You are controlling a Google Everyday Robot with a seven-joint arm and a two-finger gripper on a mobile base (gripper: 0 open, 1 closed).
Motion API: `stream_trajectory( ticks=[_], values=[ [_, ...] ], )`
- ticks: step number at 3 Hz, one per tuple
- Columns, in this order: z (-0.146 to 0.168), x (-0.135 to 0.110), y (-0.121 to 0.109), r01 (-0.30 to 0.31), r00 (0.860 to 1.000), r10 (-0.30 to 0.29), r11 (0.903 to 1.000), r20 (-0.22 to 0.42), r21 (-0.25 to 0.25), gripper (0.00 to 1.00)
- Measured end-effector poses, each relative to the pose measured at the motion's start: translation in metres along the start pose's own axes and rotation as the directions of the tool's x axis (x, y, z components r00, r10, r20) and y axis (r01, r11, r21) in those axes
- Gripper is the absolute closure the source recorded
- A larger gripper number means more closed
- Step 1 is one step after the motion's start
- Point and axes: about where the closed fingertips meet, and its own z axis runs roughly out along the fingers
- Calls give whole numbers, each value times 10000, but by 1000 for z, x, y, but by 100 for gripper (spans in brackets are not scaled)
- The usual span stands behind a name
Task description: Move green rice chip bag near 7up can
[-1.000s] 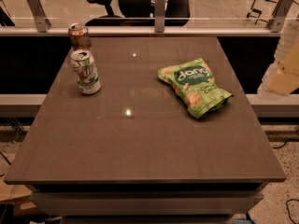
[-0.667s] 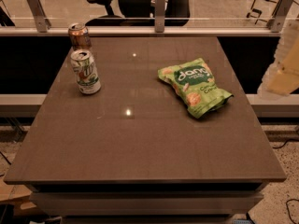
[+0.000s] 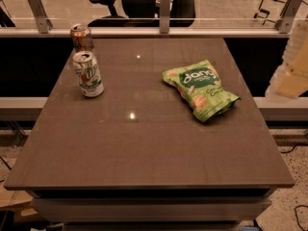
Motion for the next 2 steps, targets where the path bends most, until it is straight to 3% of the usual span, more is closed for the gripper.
stream_trajectory(
  ticks=[2],
  values=[
    [-24,-16,-33,-1177,9923,1148,9907,458,679,0]
  ],
)
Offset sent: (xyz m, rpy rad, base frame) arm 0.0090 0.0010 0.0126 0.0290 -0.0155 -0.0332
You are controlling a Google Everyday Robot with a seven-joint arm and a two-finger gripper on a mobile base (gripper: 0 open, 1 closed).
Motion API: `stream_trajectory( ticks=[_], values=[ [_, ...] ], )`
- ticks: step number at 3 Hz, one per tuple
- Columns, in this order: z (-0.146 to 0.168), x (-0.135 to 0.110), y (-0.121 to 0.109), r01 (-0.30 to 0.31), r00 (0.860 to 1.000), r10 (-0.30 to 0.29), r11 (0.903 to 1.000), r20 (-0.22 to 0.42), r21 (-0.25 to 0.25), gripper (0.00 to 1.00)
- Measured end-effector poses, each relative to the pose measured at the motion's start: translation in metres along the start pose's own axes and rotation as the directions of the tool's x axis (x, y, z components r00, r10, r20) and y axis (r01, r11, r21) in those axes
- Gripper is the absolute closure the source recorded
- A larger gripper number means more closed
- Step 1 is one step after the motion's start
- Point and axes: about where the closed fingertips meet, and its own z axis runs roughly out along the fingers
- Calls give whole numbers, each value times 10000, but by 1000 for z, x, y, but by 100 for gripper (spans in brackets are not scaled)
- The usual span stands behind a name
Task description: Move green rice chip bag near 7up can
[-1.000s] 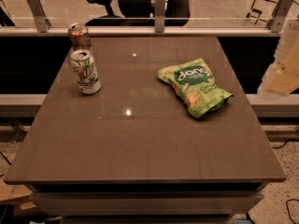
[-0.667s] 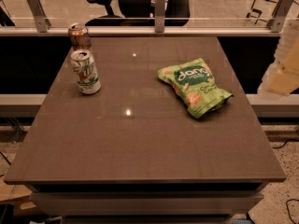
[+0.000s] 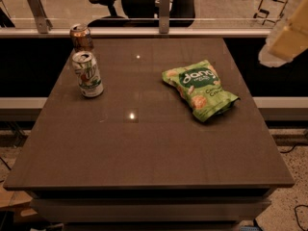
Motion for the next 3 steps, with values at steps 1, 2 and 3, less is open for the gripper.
stream_trajectory(
  ticks=[1,2,3],
  values=[
    [0,0,0,-1,10000,1,10000,1,3,0],
    [0,0,0,-18,10000,18,10000,1,4,0],
    [0,0,0,-20,10000,20,10000,1,4,0]
  ],
)
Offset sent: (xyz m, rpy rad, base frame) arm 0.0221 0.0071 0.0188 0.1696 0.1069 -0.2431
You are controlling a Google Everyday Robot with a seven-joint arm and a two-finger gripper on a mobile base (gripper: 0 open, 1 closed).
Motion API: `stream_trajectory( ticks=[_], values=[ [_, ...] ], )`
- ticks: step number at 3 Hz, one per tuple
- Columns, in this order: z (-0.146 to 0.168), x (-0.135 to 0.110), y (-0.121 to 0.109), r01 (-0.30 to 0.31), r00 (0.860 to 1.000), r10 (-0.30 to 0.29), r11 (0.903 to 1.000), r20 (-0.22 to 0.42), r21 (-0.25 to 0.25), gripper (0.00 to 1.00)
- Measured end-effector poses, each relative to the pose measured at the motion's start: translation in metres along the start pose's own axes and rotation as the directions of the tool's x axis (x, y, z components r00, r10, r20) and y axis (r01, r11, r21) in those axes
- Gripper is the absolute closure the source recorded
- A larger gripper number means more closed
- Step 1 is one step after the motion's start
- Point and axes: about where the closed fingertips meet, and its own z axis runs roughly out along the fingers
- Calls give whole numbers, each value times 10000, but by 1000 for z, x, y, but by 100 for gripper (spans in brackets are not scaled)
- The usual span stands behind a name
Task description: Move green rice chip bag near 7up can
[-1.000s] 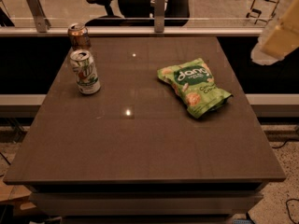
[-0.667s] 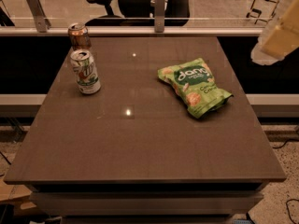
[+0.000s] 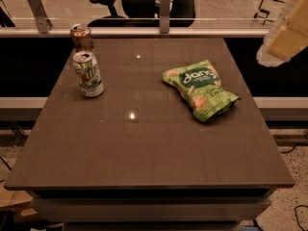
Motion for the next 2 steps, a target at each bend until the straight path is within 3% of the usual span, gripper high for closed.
stream_trajectory(
  ticks=[2],
  values=[
    [0,0,0,0,10000,0,10000,0,0,0]
  ],
)
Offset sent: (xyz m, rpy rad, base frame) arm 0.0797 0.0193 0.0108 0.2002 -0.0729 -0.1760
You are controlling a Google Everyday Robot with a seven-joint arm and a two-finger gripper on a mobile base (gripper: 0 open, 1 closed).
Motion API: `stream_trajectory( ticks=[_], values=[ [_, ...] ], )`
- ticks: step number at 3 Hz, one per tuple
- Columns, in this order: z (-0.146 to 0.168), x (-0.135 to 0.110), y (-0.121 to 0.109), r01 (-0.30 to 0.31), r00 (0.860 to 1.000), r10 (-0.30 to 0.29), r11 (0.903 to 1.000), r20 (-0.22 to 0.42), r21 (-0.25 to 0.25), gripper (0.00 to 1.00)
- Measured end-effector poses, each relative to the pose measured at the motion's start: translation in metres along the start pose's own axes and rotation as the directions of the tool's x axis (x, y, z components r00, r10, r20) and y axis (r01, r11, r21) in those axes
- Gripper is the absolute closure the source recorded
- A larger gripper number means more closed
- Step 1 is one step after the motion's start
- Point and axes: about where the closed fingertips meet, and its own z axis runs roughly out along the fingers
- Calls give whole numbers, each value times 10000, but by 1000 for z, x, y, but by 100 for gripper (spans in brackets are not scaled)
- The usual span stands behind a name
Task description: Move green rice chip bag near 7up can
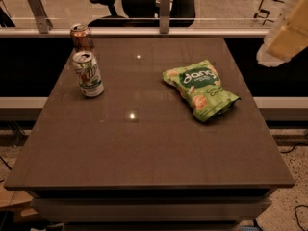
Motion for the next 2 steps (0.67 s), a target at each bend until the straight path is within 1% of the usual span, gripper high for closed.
stream_trajectory(
  ticks=[1,2],
  values=[
    [9,-11,-28,-272,9993,261,9988,261,407,0],
    [-2,-18,-26,-173,9992,153,9982,358,570,0]
  ],
)
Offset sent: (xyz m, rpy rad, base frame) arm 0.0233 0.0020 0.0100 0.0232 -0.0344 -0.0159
